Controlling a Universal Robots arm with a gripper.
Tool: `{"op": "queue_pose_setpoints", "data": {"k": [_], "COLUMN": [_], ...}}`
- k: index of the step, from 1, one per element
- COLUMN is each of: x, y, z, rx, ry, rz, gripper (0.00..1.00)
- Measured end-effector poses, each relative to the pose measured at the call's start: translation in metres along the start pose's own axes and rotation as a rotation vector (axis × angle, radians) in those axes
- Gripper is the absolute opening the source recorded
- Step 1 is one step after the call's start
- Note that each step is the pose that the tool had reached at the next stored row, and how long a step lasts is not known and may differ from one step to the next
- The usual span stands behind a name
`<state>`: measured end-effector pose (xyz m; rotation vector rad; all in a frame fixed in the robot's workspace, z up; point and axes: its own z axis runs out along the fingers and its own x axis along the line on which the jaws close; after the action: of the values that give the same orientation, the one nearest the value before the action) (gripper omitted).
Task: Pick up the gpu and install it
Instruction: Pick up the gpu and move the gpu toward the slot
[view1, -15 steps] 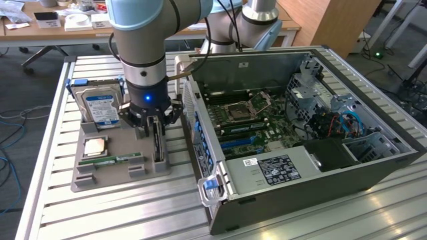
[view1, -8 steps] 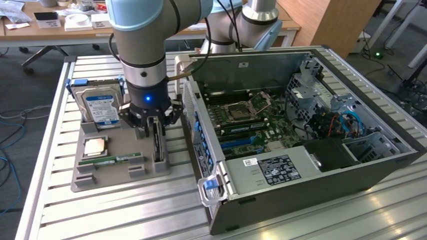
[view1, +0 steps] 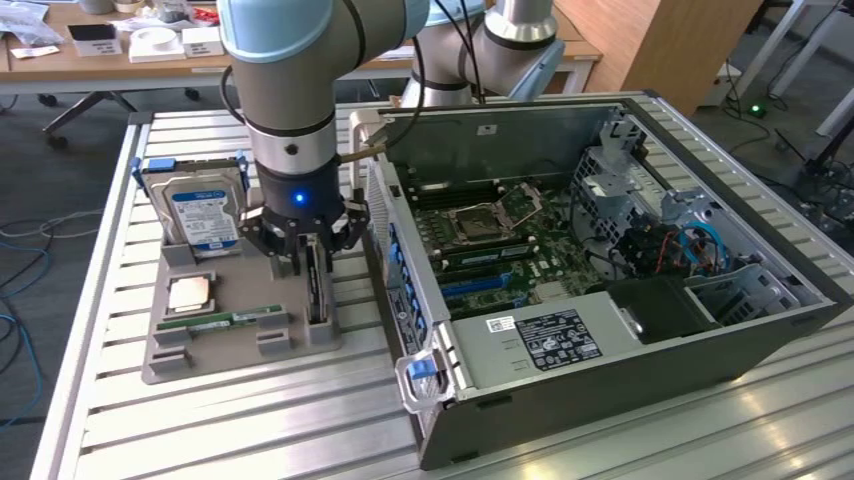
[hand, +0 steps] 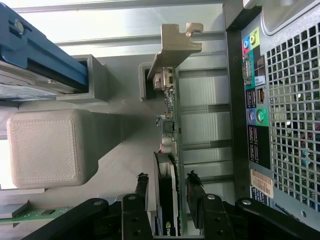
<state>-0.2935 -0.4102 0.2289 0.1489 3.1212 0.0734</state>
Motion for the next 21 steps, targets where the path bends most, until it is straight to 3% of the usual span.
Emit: {"op": "queue_pose_setpoints", "data": {"k": [10, 13, 14, 21], "x": [-0.0001, -0.0001, -0.0001, -0.0001], "y": [0.0000, 0.0000, 0.0000, 0.0000], "z": [0.0000, 0.0000, 0.0000, 0.0000], "rx": [0.0000, 0.0000, 0.0000, 0.0000], "ry": [0.0000, 0.0000, 0.0000, 0.0000], "rz": [0.000, 0.000, 0.000, 0.000], "gripper": [0.44, 0.43, 0.36, 0.36]}}
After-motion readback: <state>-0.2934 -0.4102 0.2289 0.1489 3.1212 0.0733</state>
